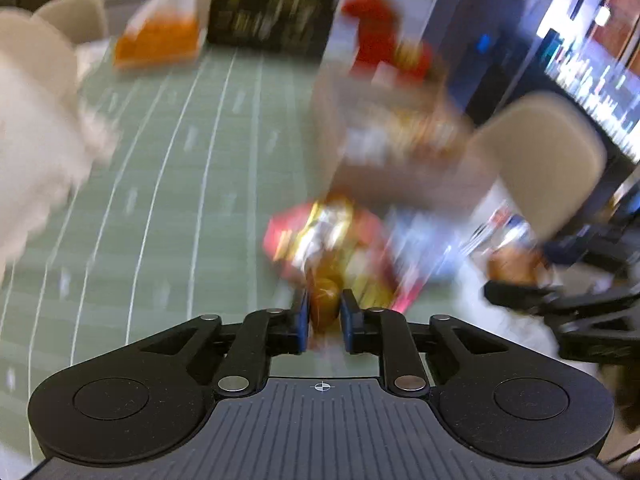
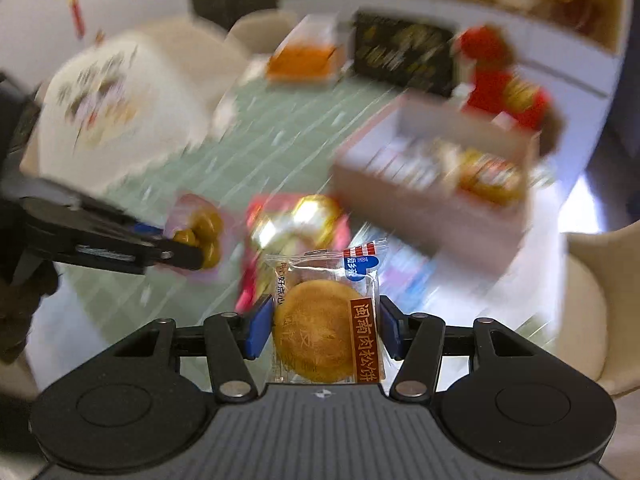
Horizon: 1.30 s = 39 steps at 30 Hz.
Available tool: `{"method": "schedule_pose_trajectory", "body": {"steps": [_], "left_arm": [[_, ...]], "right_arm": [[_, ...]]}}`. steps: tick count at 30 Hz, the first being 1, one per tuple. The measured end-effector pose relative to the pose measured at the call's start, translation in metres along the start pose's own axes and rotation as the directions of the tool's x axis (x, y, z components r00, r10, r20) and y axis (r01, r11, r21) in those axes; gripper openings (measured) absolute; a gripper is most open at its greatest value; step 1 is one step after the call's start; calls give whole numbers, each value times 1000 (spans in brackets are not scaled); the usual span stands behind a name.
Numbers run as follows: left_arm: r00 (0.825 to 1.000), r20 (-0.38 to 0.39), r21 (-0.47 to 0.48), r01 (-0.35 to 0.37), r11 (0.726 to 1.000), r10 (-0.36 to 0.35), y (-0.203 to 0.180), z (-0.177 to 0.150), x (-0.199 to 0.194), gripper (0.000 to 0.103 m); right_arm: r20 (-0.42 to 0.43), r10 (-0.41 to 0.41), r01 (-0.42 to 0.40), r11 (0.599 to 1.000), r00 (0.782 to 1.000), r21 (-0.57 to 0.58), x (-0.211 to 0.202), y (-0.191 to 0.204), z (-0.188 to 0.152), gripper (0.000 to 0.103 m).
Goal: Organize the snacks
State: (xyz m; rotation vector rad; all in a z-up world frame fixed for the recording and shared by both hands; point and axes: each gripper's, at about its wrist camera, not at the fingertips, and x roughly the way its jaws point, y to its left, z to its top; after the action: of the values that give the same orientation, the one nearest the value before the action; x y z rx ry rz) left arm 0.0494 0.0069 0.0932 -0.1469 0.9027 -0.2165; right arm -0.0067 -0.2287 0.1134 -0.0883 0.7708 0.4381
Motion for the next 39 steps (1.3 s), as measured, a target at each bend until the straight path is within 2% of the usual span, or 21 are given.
{"method": "schedule_pose_trajectory", "body": {"steps": [1, 4, 7, 11, 14, 16, 18, 20, 23, 25, 26, 29, 32, 34, 36, 39], "left_arm": [[998, 61, 5, 26, 1000, -27, -3, 21, -9, 14], [981, 191, 85, 15, 996, -32, -17, 72, -25, 14], [972, 232, 123, 0, 992, -29, -26, 99, -24, 14], [985, 171, 92, -22, 996, 6, -16, 86, -6, 14], [999, 42, 38, 0, 999, -2, -5, 57, 18, 14], [997, -72, -31, 38, 999, -40, 6, 35, 38, 17], [993, -121, -42, -24, 999, 19, 11, 13, 48, 18], [986, -140, -6, -91, 996, 89, 7, -1, 54, 18], [983, -171, -14, -65, 998, 62, 7, -8, 63, 18], [982, -179, 9, -67, 998, 68, 4, -10, 67, 20], [980, -181, 24, -74, 997, 77, 1, -11, 70, 20], [982, -166, 48, -78, 996, 85, -4, -11, 74, 24], [982, -153, 57, -99, 993, 107, -4, -11, 78, 37], [979, -135, 89, -142, 986, 154, -4, -12, 79, 54], [978, -120, 113, -157, 981, 170, -1, -14, 77, 53], [986, -129, 105, -93, 990, 106, 3, -19, 73, 49]], "right_arm": [[42, -20, 19, 1000, 999, 20, -7, -9, 12, 55], [108, -63, 56, 996, 992, 62, -17, -29, 36, 55], [142, -94, 85, 994, 985, 69, -22, -37, 43, 55], [85, -52, 44, 995, 995, 88, -9, -37, 28, 55], [-38, 15, -10, 991, 999, 135, 17, -32, 8, 55], [-128, 84, -63, 985, 988, 160, 36, -23, -8, 55], [-187, 102, -80, 989, 977, 124, 47, -7, -24, 55], [-221, 82, -66, 995, 972, 80, 56, 6, -35, 55], [-254, 36, -29, 999, 967, 32, 62, 17, -44, 56], [-261, 40, -32, 999, 964, 35, 62, 16, -47, 70], [-260, 39, -30, 999, 965, 39, 62, 15, -48, 72], [-266, 15, -8, 1000, 964, 28, 64, 13, -48, 73], [-280, 1, 8, 999, 960, 32, 68, 12, -51, 75], [-283, -4, 13, 999, 959, 33, 67, 13, -54, 75], [-279, -20, 25, 1000, 960, 15, 67, 16, -57, 76], [-271, -51, 44, 999, 961, -32, 65, 25, -60, 78]]}}
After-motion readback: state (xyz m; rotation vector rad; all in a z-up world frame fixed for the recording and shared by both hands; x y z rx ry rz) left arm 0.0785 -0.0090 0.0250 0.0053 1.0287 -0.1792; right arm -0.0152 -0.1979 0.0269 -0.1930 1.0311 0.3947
